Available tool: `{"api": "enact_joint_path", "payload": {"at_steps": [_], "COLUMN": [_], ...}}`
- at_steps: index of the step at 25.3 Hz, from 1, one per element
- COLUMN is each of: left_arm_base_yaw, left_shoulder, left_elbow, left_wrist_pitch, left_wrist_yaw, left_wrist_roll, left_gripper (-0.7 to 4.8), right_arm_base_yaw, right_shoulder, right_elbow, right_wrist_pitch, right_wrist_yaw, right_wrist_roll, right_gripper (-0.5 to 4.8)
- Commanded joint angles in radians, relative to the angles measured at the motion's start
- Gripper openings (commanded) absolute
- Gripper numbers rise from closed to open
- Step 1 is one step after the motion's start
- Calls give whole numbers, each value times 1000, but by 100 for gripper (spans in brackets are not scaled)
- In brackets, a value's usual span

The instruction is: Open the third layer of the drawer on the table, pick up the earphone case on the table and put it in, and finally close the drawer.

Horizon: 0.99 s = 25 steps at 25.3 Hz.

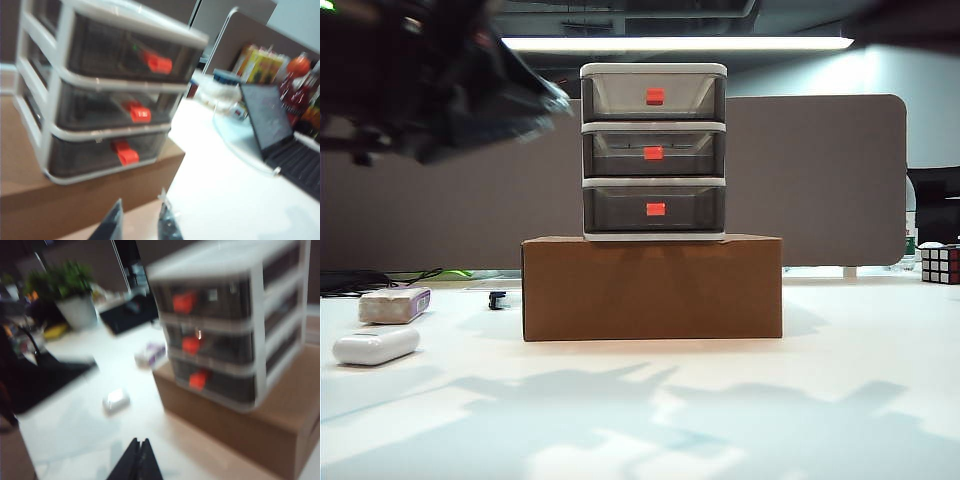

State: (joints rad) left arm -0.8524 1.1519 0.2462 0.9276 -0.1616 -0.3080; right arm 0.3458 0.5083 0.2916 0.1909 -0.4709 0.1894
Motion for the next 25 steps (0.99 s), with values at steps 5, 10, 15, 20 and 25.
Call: {"api": "enact_joint_path", "payload": {"at_steps": [5, 10, 15, 20, 25], "left_arm_base_yaw": [-128, -198, -218, -211, -211], "left_shoulder": [285, 420, 547, 638, 682], "left_elbow": [172, 271, 372, 465, 500], "left_wrist_pitch": [-11, 11, 61, 61, 60], "left_wrist_yaw": [-240, -456, -607, -659, -742], "left_wrist_roll": [61, 94, 92, 92, 91], "left_gripper": [89, 89, 89, 89, 89], "right_arm_base_yaw": [0, 0, 0, 0, 0], "right_shoulder": [143, 270, 438, 572, 661], "right_elbow": [48, 124, 293, 442, 556], "right_wrist_pitch": [-3, -8, -63, -89, -90], "right_wrist_yaw": [24, 32, 52, 68, 69], "right_wrist_roll": [0, -26, -119, -212, -229], "right_gripper": [-6, -6, -6, -6, -6]}}
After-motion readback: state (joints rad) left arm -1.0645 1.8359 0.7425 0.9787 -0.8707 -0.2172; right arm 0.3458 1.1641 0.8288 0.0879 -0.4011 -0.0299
